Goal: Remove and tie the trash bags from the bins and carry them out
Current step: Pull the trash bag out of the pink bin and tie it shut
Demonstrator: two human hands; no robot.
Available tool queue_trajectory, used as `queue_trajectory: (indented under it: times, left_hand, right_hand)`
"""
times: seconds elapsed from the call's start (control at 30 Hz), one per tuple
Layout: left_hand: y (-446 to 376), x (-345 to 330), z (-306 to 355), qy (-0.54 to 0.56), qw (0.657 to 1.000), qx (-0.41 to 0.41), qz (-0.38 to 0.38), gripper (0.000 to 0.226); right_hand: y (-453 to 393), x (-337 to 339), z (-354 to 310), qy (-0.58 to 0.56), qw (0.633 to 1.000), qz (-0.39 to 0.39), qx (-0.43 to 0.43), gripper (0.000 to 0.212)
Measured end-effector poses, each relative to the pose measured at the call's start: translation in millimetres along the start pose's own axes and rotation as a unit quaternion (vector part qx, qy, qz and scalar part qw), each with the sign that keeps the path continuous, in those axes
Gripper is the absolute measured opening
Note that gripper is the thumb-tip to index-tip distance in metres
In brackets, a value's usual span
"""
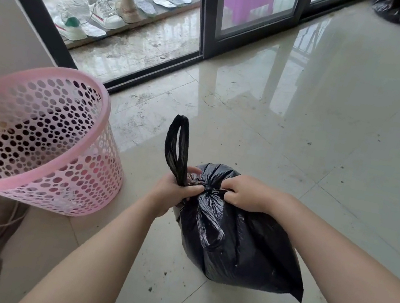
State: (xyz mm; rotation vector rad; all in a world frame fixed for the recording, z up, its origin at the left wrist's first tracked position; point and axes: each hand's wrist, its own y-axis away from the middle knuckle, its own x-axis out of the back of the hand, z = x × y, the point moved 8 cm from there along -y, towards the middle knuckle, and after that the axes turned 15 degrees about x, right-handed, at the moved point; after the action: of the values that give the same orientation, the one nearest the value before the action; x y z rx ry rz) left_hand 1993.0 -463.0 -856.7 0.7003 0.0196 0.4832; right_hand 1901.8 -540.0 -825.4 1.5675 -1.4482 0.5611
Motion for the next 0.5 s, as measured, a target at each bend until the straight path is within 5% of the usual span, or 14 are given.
queue_trajectory:
  times: [0.27, 0.37, 0.43, 0.5]
  left_hand:
    - [3.8, 10.6, 14.9, -0.208, 0.967, -0.092, 0.114, 0.019]
    - [8.4, 16.5, 20.3, -0.311, 0.92, -0.096, 0.217, 0.018]
    - [13.8, 23.1, 23.4, -0.258, 0.919, -0.111, 0.277, 0.023]
    - [13.2, 27.2, 21.9, -0.105, 0.957, -0.102, 0.251, 0.022]
  right_hand:
    - [1.4, 1.0, 2.3, -0.007, 1.0, 0.003, -0.003, 0.019]
    - [0.0, 4.8, -1.4, -0.017, 1.0, 0.02, 0.0, 0.022]
    - [-2.1, 8.6, -4.6, -0.013, 0.999, 0.036, 0.004, 0.02]
    - [-2.6, 12.4, -3.8, -0.011, 0.998, 0.058, -0.002, 0.019]
